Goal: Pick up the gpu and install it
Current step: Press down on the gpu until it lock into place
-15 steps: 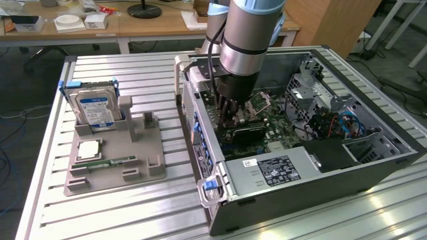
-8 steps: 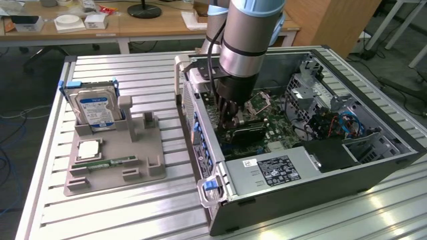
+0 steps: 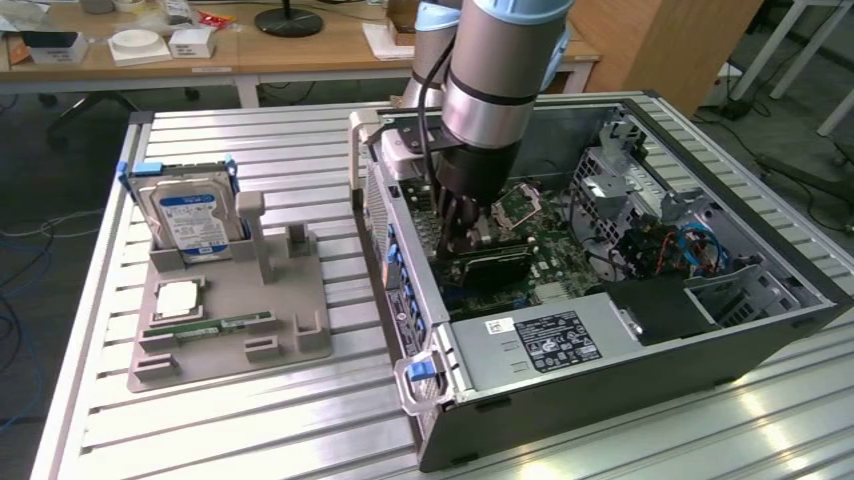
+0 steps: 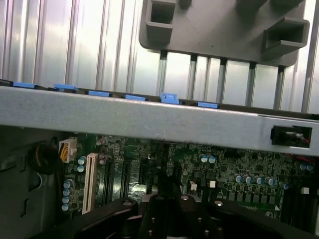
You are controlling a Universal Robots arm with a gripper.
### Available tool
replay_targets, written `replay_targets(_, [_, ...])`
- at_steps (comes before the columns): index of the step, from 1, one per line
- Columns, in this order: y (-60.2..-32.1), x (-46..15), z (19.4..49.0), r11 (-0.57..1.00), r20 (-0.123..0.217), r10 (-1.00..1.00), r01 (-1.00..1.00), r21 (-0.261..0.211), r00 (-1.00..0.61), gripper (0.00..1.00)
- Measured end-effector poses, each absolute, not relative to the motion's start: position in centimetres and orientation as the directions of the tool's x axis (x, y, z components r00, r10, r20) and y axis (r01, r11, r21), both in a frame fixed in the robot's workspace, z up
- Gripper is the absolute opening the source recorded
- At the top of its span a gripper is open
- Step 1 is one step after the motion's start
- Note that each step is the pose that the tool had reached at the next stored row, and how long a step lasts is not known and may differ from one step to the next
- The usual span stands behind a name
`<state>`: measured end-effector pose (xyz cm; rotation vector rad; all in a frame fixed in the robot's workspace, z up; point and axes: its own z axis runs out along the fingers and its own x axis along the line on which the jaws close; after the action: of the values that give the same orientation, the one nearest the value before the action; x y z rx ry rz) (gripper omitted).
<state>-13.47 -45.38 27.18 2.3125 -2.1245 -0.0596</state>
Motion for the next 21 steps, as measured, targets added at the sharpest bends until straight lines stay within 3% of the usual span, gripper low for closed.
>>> replay_targets(21, [-44.7, -14.2, 28.5, -0.085, -0.027, -0.996, -0.996, 0.027, 0.084, 0.10])
